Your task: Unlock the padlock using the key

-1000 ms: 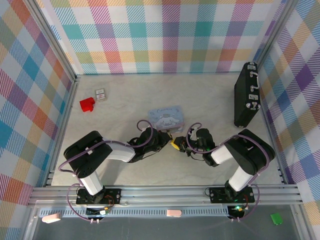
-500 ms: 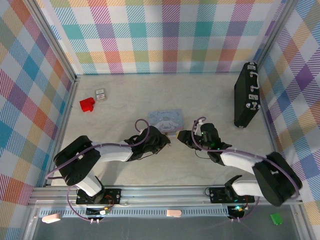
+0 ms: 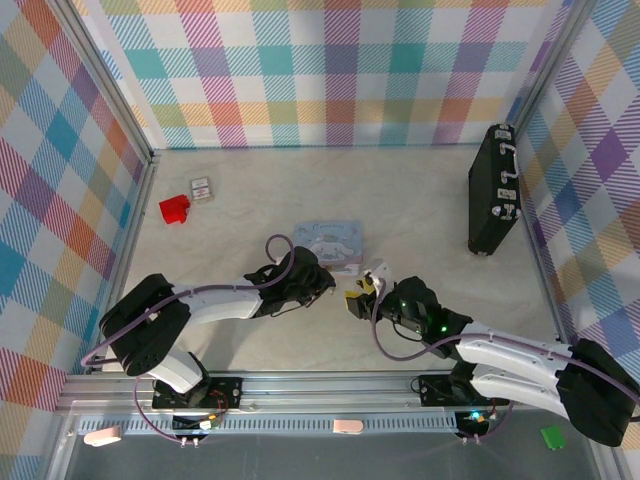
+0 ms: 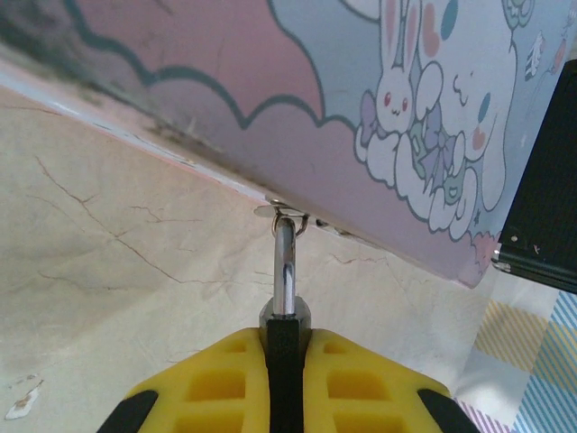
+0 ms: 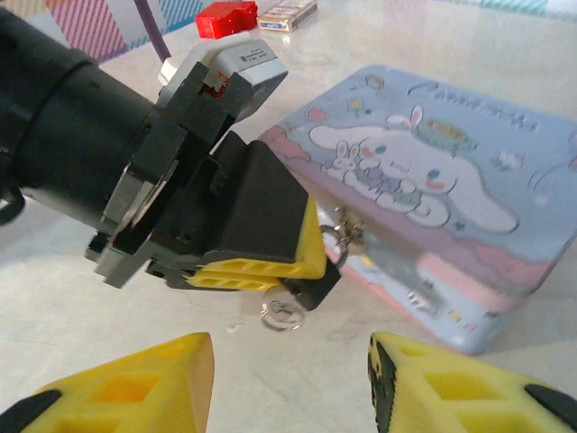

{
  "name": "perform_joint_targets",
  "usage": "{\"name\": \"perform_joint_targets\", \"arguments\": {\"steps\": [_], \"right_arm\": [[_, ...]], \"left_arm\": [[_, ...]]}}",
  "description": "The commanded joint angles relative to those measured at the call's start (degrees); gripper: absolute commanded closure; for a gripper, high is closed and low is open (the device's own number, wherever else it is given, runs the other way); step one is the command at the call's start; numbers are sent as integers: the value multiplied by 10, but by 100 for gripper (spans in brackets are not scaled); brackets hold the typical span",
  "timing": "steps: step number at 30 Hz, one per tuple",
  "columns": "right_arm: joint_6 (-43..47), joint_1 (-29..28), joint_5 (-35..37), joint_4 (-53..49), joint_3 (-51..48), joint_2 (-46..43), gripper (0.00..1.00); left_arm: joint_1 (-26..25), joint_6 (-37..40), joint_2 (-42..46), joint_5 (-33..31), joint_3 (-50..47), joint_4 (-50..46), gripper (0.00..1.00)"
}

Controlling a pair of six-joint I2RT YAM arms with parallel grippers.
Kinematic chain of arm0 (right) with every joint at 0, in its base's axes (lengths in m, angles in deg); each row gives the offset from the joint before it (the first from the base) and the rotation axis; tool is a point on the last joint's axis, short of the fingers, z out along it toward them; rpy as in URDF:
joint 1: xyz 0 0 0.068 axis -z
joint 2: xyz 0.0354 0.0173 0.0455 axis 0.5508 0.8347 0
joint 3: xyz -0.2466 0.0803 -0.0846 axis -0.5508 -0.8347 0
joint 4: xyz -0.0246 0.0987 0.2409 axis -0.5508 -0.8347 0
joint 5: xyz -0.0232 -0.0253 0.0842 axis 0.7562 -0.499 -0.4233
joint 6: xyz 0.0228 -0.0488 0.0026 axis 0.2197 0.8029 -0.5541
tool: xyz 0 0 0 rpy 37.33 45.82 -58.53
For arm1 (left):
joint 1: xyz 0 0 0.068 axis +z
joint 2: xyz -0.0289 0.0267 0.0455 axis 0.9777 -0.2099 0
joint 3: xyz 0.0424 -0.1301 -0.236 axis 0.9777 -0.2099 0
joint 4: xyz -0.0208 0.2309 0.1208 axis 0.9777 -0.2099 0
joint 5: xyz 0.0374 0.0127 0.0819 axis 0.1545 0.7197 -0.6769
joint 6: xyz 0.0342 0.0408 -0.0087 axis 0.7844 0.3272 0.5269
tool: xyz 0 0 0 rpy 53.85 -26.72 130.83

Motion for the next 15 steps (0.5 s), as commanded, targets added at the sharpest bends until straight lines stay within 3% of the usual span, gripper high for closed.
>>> {"name": "perform_joint_targets", "arguments": {"steps": [1, 6, 15], "right_arm": [[130, -30, 44, 58, -6, 23, 51], [224, -82, 85, 110, -1, 93, 51], [293, -89, 103, 189, 13, 171, 55]], "left_arm": [[6, -8, 21, 12, 10, -18, 100], [7, -6, 29, 20, 5, -12, 100], [7, -8, 27, 33, -5, 8, 100]]}}
